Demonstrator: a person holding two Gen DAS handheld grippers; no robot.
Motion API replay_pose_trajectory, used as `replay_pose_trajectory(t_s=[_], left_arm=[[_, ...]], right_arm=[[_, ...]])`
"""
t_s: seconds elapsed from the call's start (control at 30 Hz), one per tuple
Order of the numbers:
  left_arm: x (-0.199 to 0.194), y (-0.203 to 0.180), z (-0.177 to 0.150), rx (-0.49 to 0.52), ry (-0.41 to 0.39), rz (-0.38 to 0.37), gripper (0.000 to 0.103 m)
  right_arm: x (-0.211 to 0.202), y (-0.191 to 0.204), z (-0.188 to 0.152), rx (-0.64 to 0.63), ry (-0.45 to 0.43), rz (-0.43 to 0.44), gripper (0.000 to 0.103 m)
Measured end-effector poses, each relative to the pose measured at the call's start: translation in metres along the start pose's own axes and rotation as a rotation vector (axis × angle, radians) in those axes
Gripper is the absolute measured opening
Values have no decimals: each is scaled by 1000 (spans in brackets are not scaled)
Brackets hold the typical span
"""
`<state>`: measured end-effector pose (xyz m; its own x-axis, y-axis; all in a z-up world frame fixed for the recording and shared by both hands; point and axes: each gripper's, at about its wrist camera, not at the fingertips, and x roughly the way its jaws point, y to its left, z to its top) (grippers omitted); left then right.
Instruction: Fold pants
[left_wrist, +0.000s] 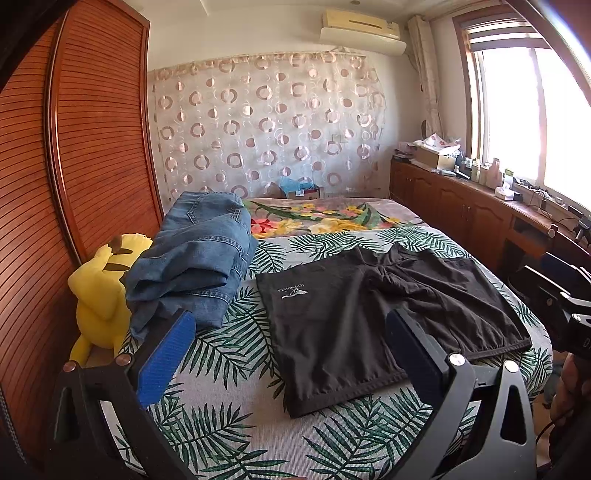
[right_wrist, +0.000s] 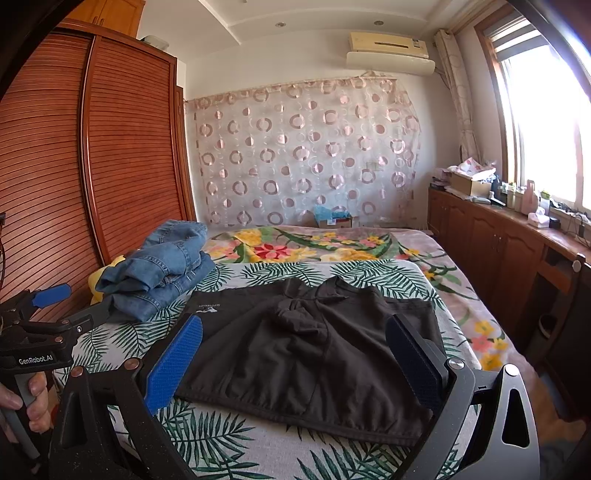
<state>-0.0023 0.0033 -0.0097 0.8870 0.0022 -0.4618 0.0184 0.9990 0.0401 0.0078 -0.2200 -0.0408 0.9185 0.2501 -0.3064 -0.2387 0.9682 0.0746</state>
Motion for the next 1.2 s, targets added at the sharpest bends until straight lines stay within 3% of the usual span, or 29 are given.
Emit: replay_pose_trajectory(t_s=[1.2], left_arm=[[8, 2, -3, -4, 3, 2, 103]], right_arm=[[0, 0, 1, 2, 0, 2, 100]])
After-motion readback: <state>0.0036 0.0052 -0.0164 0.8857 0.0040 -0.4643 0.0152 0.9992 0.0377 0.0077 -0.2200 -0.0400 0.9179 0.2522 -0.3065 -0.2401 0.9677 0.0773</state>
